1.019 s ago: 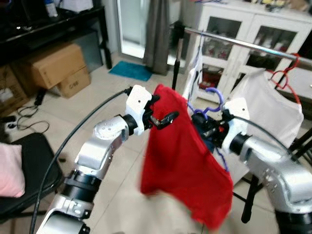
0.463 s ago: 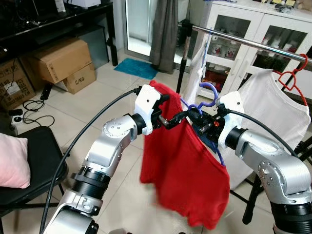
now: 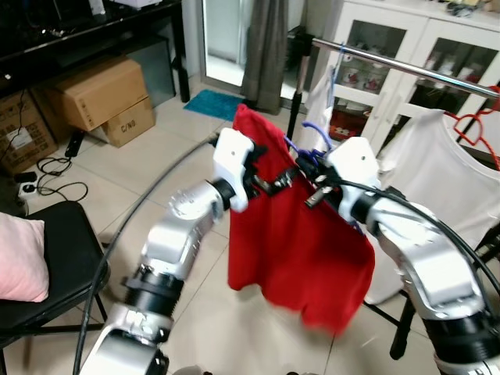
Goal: Hang hanger
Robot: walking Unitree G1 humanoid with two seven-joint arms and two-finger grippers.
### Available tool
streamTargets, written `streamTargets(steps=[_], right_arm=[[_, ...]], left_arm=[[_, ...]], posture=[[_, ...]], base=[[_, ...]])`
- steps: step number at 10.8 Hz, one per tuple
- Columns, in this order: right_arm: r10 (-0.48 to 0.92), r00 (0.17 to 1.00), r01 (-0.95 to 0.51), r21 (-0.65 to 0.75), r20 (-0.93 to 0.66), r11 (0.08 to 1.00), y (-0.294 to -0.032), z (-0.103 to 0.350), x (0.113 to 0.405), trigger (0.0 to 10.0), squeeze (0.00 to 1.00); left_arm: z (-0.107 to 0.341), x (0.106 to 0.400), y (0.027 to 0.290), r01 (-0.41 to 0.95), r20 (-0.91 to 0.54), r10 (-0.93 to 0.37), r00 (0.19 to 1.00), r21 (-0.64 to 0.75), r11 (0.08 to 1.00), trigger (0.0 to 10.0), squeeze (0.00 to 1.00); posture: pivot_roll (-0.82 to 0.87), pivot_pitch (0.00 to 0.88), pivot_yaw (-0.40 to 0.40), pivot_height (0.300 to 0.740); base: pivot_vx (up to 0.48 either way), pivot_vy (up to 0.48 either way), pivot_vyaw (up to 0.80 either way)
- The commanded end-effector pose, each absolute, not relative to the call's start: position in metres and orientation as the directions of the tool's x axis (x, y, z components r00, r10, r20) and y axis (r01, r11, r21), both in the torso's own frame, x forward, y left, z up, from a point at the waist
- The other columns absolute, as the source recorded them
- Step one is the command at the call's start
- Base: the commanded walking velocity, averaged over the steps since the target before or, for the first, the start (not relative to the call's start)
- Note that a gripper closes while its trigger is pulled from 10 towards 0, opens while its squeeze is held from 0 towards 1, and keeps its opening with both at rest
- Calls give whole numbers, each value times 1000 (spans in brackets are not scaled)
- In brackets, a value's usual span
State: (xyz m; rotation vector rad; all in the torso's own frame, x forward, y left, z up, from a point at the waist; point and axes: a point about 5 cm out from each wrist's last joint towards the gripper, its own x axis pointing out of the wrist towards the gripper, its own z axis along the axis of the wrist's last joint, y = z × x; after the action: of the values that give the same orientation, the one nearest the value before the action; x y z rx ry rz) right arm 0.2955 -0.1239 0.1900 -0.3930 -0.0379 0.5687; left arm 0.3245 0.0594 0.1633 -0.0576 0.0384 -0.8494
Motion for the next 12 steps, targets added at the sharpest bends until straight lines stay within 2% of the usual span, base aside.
streamTargets(steps=[1, 2, 3, 4, 6, 7, 12], right_arm=[[513, 857, -474, -450, -40, 757, -122, 197, 298, 0, 0], [465, 883, -427, -521, -64, 739, -122, 192, 301, 0, 0], [450, 889, -418, -546, -82, 726, -123, 187, 303, 0, 0], [430, 899, -400, -550, -81, 733, -125, 185, 304, 0, 0], [360, 930, -336, -589, -82, 735, -133, 181, 311, 0, 0], [317, 946, -288, -609, -64, 739, -136, 182, 314, 0, 0], [316, 948, -235, -610, 27, 757, -131, 190, 317, 0, 0]], left_arm=[[163, 322, 55, 759, -38, -760, 649, -22, 650, 10000, 0], [155, 321, 57, 752, -119, -743, 659, 118, 648, 10000, 0], [154, 315, 56, 776, -141, -765, 629, 184, 604, 10000, 0], [152, 309, 62, 763, -164, -751, 640, 254, 595, 10000, 0], [149, 311, 75, 626, -94, -623, 777, 223, 747, 10000, 0], [154, 314, 74, 587, -23, -588, 808, 112, 802, 10000, 0], [160, 332, 62, 574, -14, -575, 818, 87, 814, 10000, 0]], posture=[[-65, 0, -48, 740], [-71, 0, -46, 740], [-74, 0, -43, 740], [-76, 0, -46, 740], [-73, 0, -55, 740], [-72, 0, -56, 740], [-64, 0, -50, 740]], base=[[0, 0, 0], [0, 0, 0], [0, 0, 0], [0, 0, 0], [0, 0, 0], [0, 0, 0], [0, 0, 0]])
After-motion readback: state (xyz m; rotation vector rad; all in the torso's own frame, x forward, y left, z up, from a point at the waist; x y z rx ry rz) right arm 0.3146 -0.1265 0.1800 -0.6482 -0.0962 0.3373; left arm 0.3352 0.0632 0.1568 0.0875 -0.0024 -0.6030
